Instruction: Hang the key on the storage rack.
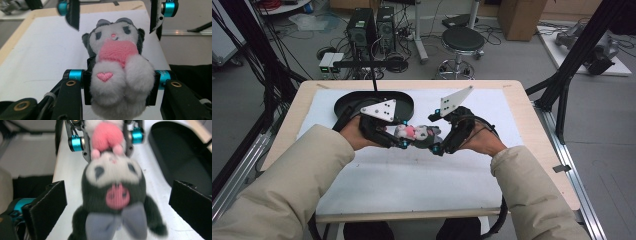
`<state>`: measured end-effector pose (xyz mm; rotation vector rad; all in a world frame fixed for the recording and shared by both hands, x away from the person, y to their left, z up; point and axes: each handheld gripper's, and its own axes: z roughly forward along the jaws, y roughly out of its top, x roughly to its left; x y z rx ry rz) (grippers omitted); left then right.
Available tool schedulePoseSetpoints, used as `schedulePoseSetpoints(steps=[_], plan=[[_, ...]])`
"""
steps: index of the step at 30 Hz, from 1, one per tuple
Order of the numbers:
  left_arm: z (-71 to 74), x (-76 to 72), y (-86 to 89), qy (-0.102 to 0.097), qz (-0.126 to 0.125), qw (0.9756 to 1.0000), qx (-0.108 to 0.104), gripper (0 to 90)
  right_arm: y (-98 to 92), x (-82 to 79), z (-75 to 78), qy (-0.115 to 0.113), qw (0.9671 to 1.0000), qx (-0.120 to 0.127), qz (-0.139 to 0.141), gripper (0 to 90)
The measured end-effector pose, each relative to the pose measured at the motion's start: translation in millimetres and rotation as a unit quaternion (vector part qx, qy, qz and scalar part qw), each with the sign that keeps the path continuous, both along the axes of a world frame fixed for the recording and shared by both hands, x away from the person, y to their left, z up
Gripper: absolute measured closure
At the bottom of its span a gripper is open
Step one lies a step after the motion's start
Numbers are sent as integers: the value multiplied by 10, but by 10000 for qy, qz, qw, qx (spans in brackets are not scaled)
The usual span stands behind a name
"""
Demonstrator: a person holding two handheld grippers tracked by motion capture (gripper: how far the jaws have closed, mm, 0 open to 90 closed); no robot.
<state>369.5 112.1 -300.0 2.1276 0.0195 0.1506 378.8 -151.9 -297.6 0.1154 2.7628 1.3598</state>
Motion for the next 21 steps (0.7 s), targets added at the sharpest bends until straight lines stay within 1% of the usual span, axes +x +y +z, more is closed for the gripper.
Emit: schedulePoseSetpoints(steps=[1, 2, 5, 7, 10, 11, 12, 13, 14, 16, 17, 18, 19, 20, 21], plan=[[22, 4, 48, 3, 115, 9999, -57, 559, -42, -10, -7, -1, 9999, 69, -130, 5], [45, 10, 94, -12, 208, 9998, -78, 559, -97, -21, -26, -75, 9996, 157, -212, 5], [112, 29, 244, -62, 532, 9984, -190, 559, -247, -59, -88, -68, 9983, 339, -469, 5], [149, 37, 337, -89, 751, 9967, -299, 559, -359, -63, -135, -84, 9966, 430, -694, 5], [196, 43, 465, -195, 1079, 9935, -308, 559, -532, -77, -191, -65, 9922, 677, -1040, 5], [205, 45, 507, -208, 1224, 9917, -342, 559, -574, -82, -203, -77, 9908, 714, -1143, 5], [217, 58, 566, -230, 1408, 9891, -369, 559, -627, -87, -221, -75, 9892, 775, -1243, 5], [220, 67, 600, -227, 1501, 9875, -419, 559, -695, -92, -245, -61, 9867, 847, -1386, 5], [222, 75, 644, -225, 1652, 9848, -490, 559, -734, -98, -259, -59, 9852, 896, -1462, 5], [225, 91, 743, -228, 1986, 9783, -541, 559, -851, -118, -309, -68, 9803, 1051, -1671, 5], [222, 94, 780, -231, 2162, 9744, -567, 559, -901, -129, -333, -98, 9777, 1106, -1782, 5], [220, 103, 820, -249, 2288, 9714, -577, 559, -950, -140, -356, -137, 9751, 1178, -1875, 5], [218, 108, 855, -253, 2432, 9678, -593, 559, -999, -155, -378, -134, 9724, 1239, -1974, 5], [218, 111, 885, -265, 2589, 9637, -600, 559, -1047, -169, -396, -106, 9698, 1287, -2067, 5], [219, 116, 915, -293, 2713, 9602, -592, 559, -1090, -177, -409, -146, 9673, 1307, -2167, 5]])
